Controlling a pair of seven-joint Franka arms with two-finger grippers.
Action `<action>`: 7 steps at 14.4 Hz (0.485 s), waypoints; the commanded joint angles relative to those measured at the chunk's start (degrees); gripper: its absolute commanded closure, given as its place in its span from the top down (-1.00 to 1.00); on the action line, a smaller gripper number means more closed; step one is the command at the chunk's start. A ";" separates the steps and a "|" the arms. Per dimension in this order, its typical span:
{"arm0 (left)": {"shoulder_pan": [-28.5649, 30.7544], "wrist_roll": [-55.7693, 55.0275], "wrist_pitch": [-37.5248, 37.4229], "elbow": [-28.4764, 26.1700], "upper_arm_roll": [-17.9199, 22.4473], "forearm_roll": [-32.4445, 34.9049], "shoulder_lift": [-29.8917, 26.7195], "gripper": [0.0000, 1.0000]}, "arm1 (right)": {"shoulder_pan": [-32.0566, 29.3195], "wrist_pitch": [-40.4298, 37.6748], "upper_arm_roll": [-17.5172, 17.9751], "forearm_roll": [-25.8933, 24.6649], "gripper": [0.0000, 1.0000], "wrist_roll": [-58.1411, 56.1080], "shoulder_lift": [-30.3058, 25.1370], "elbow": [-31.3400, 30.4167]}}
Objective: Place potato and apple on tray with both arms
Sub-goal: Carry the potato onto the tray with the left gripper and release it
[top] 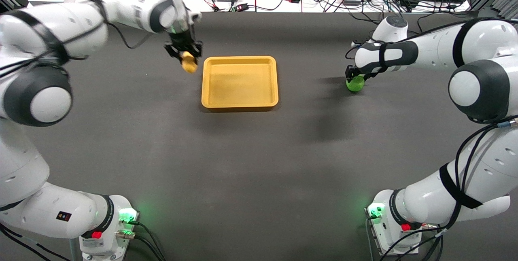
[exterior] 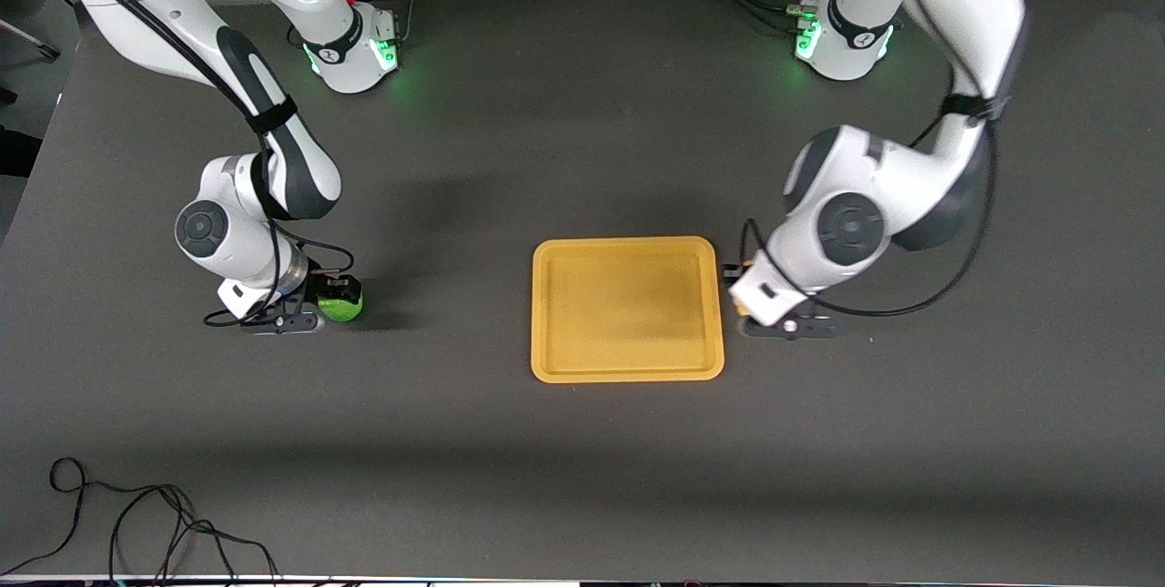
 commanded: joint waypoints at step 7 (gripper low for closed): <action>-6.84 -7.98 5.84 1.16 0.92 1.82 9.41 -0.23 | 0.20 -41.56 1.55 -4.31 -0.31 -1.53 -6.80 27.21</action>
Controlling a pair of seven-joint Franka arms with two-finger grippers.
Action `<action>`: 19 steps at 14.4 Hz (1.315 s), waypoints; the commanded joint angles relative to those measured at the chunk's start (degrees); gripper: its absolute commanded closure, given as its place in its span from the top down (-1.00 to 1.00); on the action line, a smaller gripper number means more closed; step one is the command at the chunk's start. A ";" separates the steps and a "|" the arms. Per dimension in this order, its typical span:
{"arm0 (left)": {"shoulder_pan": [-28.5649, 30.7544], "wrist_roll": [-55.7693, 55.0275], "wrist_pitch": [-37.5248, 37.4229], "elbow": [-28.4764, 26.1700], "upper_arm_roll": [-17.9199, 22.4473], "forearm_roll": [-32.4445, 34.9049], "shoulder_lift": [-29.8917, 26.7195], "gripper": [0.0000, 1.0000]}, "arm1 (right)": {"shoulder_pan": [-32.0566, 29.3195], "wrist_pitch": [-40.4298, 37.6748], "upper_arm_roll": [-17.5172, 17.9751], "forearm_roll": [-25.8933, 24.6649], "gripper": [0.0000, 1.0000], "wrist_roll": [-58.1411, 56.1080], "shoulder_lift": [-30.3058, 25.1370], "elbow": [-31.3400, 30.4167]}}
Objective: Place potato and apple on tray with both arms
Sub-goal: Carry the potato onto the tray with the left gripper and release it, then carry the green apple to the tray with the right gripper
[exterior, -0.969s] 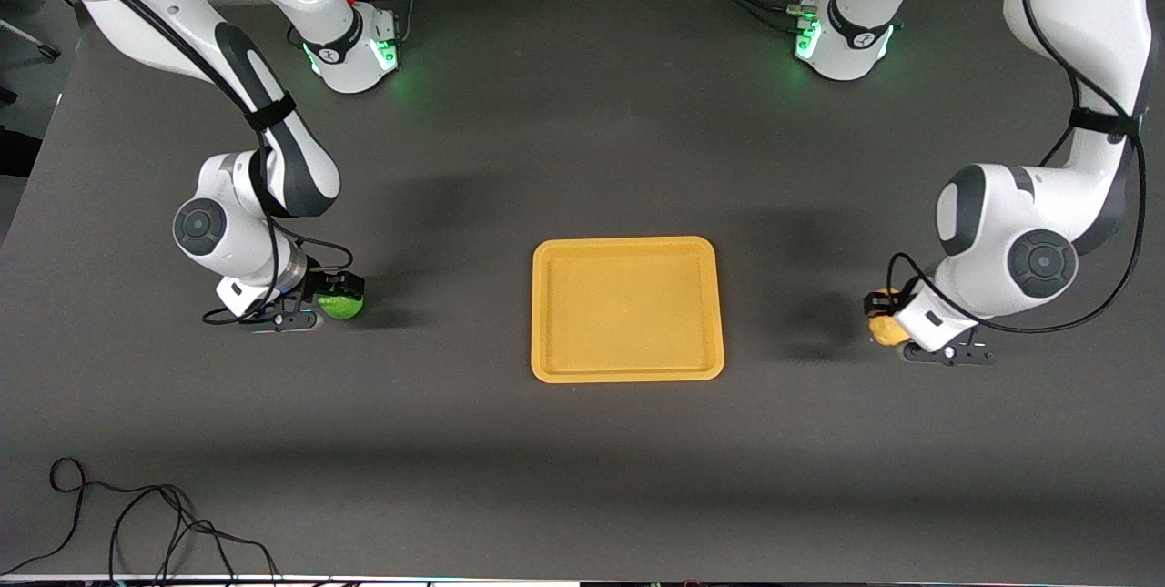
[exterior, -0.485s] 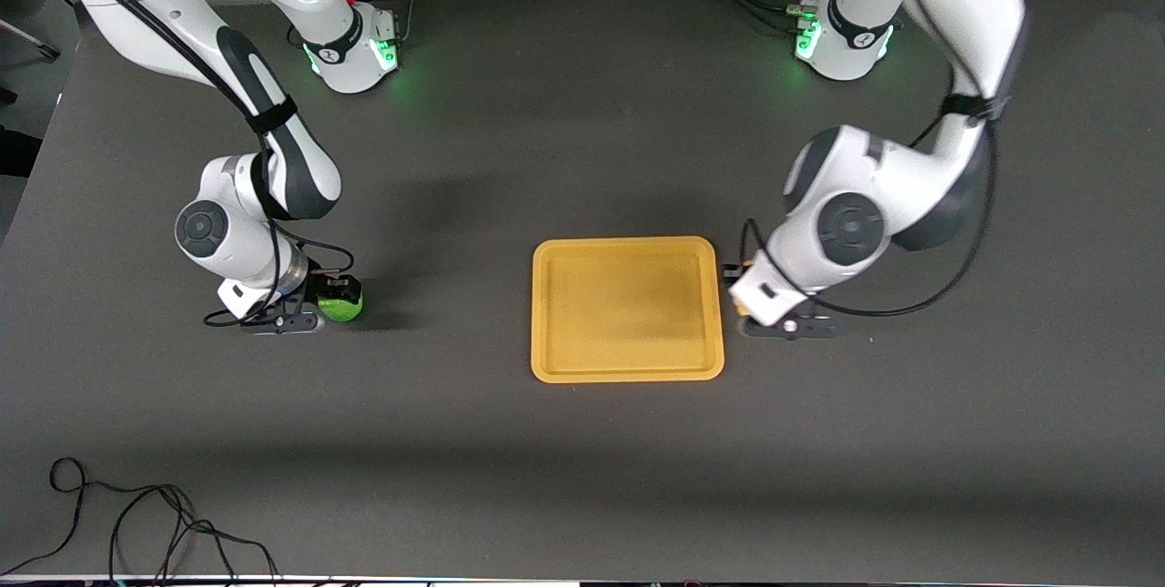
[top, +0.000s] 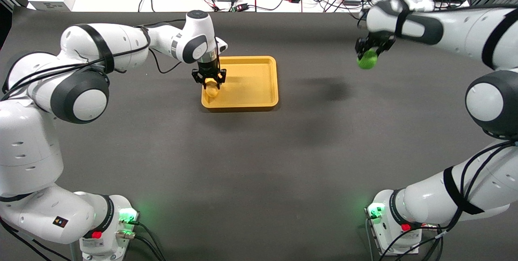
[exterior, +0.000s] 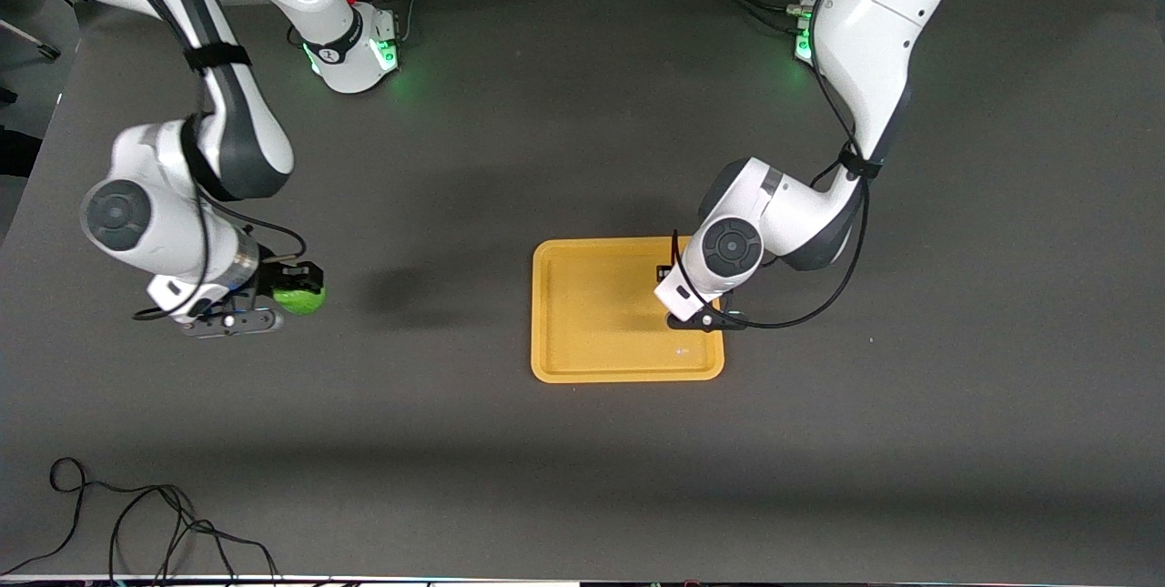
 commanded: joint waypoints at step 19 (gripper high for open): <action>28.89 26.28 -25.04 0.48 1.57 1.89 -33.69 1.00 | 3.59 -2.35 28.80 -4.35 -0.31 42.29 18.09 20.67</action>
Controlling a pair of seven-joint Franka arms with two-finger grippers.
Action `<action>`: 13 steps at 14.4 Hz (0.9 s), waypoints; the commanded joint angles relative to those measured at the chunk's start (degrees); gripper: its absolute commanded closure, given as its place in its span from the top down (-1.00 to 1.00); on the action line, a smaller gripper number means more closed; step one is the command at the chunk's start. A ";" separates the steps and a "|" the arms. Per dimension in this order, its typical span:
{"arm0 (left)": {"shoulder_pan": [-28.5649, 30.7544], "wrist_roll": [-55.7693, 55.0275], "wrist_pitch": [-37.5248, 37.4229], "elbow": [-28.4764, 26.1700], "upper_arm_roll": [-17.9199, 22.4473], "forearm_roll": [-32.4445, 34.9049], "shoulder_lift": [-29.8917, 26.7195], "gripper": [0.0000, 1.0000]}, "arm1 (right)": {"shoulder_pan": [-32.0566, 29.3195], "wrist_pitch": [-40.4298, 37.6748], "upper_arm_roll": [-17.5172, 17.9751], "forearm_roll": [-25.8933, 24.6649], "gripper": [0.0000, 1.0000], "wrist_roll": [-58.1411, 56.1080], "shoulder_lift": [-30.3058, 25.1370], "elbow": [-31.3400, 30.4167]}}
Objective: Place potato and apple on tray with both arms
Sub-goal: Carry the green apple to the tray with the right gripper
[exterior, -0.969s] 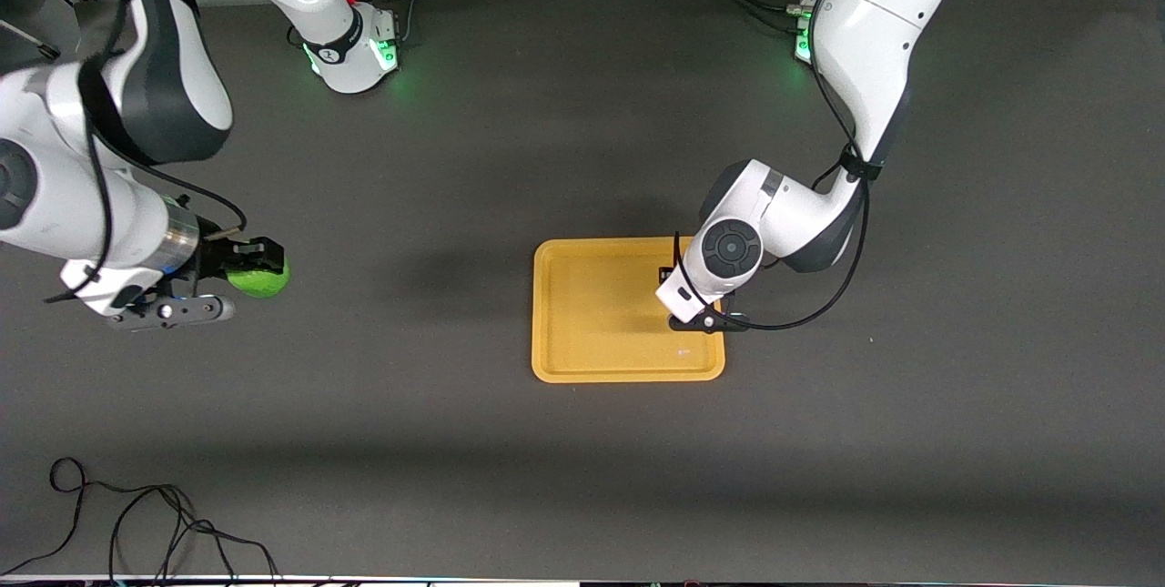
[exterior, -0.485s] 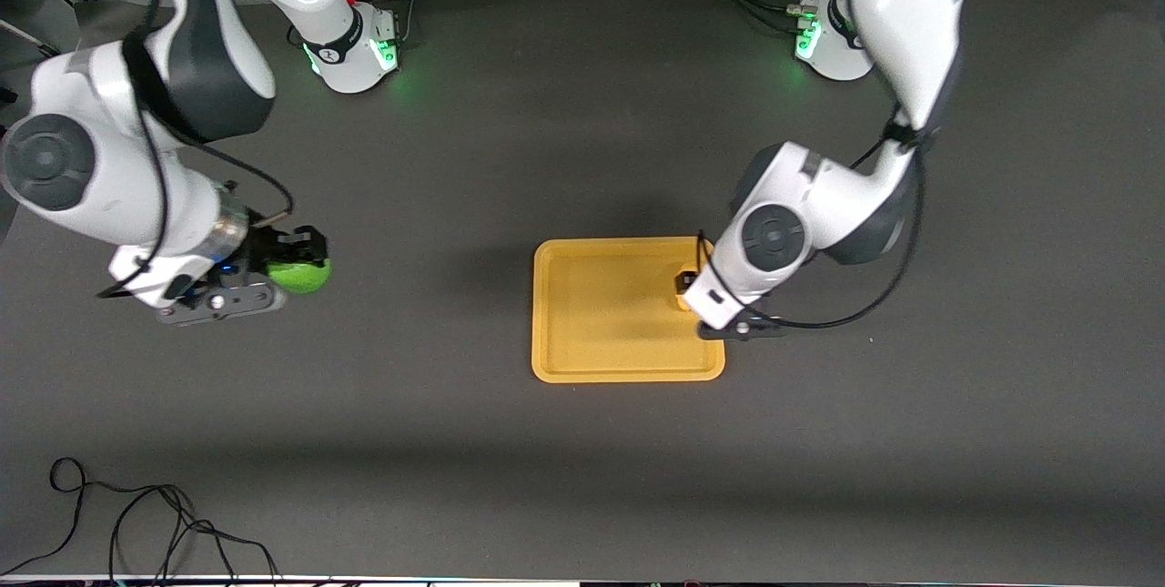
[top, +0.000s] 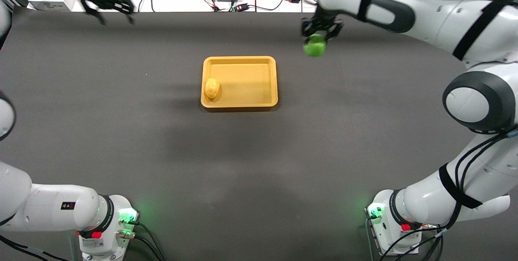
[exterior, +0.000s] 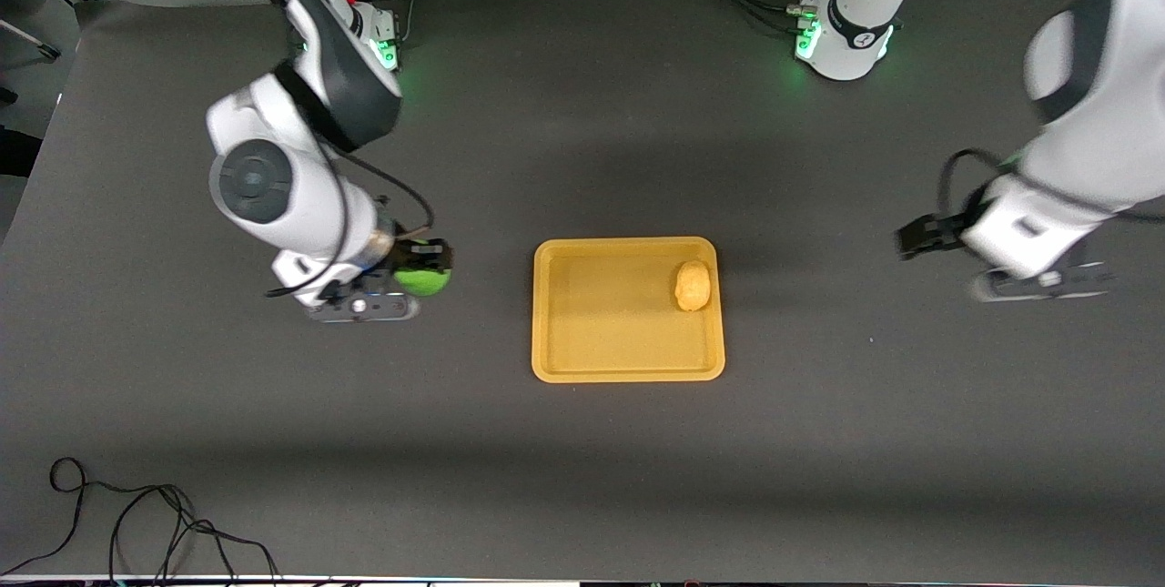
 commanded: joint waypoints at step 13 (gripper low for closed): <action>7.19 9.81 2.19 -6.61 -0.11 -2.08 -9.25 1.00 | 8.39 22.70 8.95 -27.68 -0.31 36.49 29.21 10.27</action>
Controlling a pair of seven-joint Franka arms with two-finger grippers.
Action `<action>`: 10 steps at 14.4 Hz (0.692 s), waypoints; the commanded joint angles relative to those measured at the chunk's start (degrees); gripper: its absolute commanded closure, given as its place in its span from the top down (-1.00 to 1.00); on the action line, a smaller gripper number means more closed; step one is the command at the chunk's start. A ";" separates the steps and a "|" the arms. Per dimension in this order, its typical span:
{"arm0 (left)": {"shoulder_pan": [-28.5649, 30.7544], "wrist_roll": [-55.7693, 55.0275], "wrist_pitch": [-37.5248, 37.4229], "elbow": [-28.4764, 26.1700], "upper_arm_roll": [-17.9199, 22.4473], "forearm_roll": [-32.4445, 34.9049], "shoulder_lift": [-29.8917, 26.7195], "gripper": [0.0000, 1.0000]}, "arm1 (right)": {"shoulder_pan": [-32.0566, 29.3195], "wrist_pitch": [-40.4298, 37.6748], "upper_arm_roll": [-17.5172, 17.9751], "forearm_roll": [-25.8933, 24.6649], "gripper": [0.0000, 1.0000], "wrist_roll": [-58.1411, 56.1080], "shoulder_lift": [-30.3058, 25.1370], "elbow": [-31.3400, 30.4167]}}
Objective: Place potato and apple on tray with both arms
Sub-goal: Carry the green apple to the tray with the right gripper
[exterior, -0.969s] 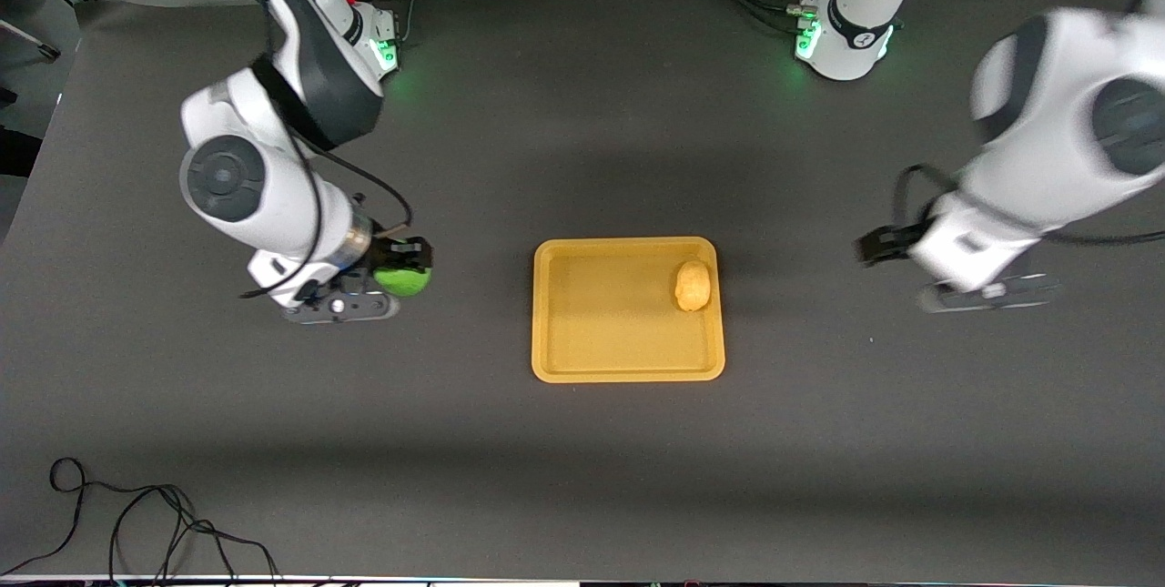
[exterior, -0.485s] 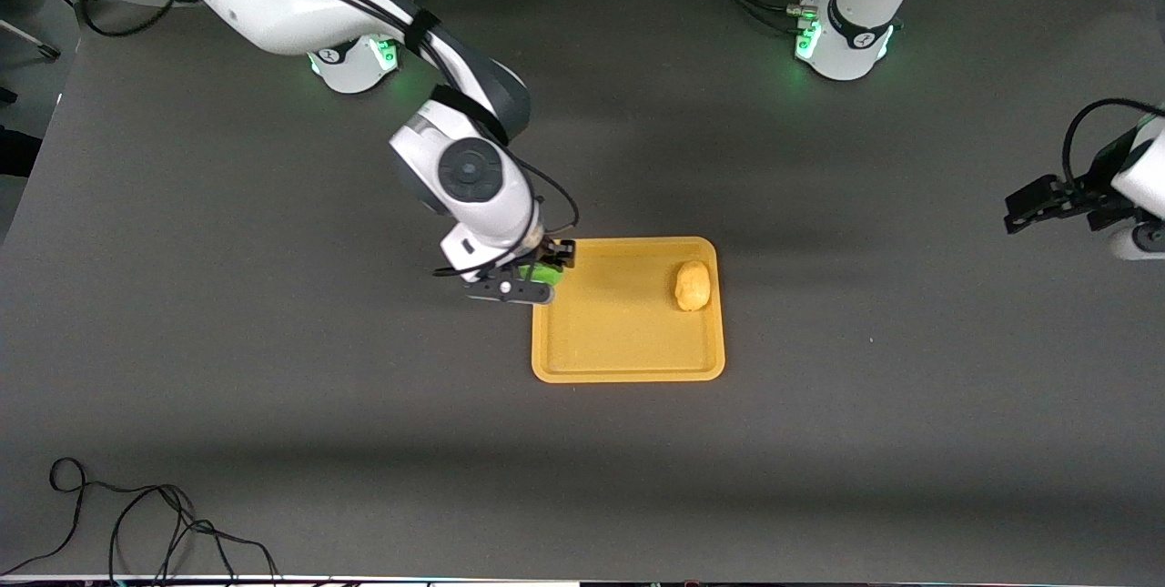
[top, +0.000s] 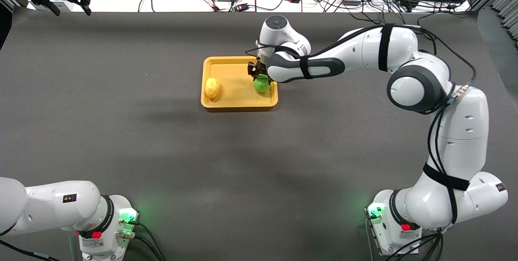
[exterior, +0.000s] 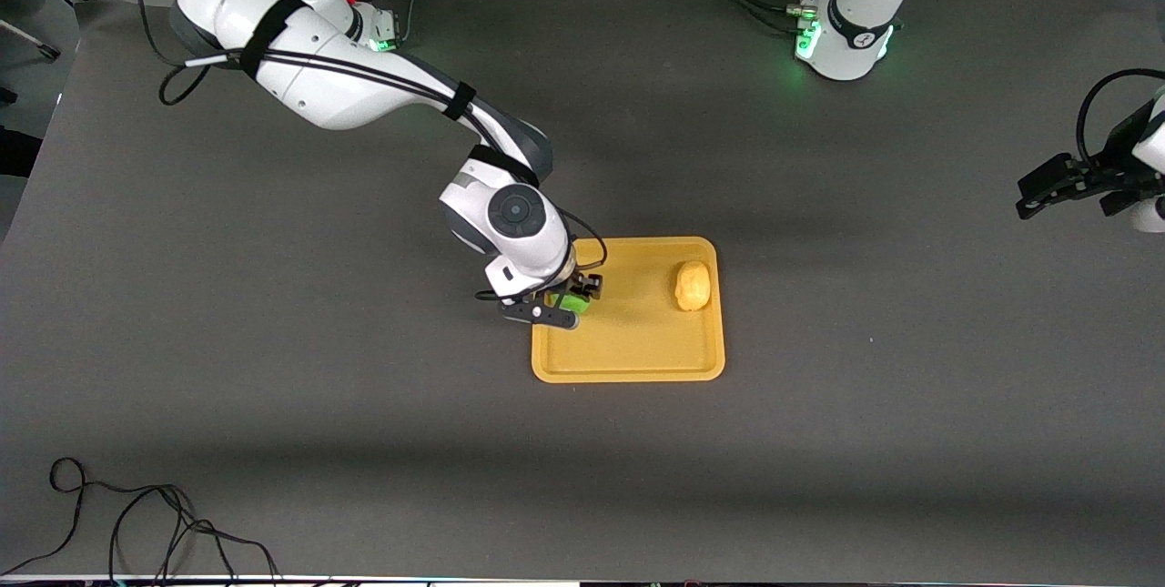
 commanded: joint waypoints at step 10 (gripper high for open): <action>-0.22 1.27 1.59 -2.02 -0.19 -0.84 -0.84 1.00 | 5.96 0.37 0.45 -2.80 0.26 6.29 7.04 10.20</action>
